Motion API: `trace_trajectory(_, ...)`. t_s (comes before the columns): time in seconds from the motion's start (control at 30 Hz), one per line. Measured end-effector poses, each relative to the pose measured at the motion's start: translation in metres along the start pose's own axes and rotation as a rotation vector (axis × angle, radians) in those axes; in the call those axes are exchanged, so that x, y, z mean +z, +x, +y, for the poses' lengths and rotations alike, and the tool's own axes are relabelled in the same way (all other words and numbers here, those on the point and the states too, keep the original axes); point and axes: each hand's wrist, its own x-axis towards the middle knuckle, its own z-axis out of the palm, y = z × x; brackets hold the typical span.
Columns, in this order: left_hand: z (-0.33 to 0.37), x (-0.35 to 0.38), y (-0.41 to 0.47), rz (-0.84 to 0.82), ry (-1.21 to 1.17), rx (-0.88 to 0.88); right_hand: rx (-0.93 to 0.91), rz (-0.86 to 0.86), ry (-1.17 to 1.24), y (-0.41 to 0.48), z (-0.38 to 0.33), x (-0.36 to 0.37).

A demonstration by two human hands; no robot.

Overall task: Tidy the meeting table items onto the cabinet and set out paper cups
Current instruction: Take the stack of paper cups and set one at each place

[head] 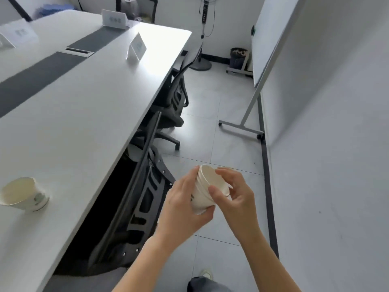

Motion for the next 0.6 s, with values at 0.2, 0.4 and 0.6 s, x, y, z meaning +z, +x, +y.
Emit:
trace_trajectory(0.2, 0.008, 0.089, 0.025, -0.212, -0.002, -0.054, 0.174, 0.008, -0.029, 0.015, 0.047, -0.083)
trace_trajectory(0.4, 0.006, 0.137, 0.064, -0.401, 0.041, -0.048, 0.300, 0.029, -0.020, 0.045, 0.078, -0.128)
trace_trajectory(0.6, -0.007, 0.177, 0.125, -0.481, 0.016, -0.064, 0.349, 0.122, -0.024, 0.097, 0.100, -0.150)
